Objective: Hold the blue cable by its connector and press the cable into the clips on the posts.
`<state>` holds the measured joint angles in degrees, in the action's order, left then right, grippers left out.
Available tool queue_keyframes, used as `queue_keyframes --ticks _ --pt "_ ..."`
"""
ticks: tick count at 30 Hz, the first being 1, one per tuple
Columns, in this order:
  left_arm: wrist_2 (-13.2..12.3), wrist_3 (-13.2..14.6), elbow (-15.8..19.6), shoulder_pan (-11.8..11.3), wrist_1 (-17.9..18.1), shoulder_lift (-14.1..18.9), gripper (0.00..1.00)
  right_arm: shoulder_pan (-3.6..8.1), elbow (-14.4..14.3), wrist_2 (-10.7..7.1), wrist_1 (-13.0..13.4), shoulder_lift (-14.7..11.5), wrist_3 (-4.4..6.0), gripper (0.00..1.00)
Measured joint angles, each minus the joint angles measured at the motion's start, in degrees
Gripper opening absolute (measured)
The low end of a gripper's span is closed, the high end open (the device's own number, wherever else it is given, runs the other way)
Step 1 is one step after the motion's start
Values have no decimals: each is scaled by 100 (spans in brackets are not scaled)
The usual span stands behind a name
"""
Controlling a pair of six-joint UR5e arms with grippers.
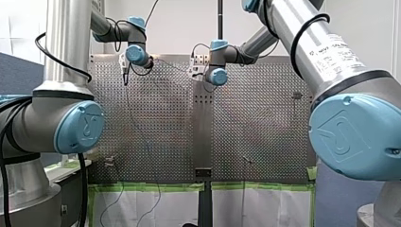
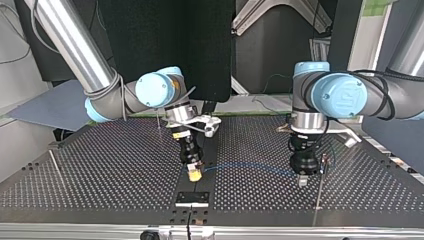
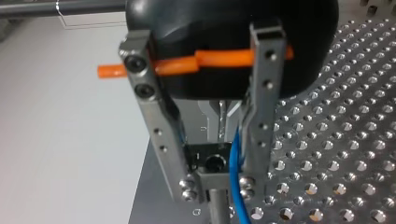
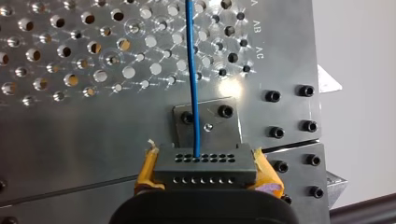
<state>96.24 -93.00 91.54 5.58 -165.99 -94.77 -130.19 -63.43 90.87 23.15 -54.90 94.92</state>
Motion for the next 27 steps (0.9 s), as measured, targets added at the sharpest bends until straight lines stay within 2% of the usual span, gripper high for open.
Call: queue_keyframes --ticks 14,22,27 --pt "2 -9 30 84 -7 -6 0 11 -97 30 -1 0 -28 2" --pt "33 -14 284 168 171 -26 0 70 -404 126 20 0 -33 2" --pt "80 53 337 277 171 -194 0 133 -646 172 31 0 -33 2"
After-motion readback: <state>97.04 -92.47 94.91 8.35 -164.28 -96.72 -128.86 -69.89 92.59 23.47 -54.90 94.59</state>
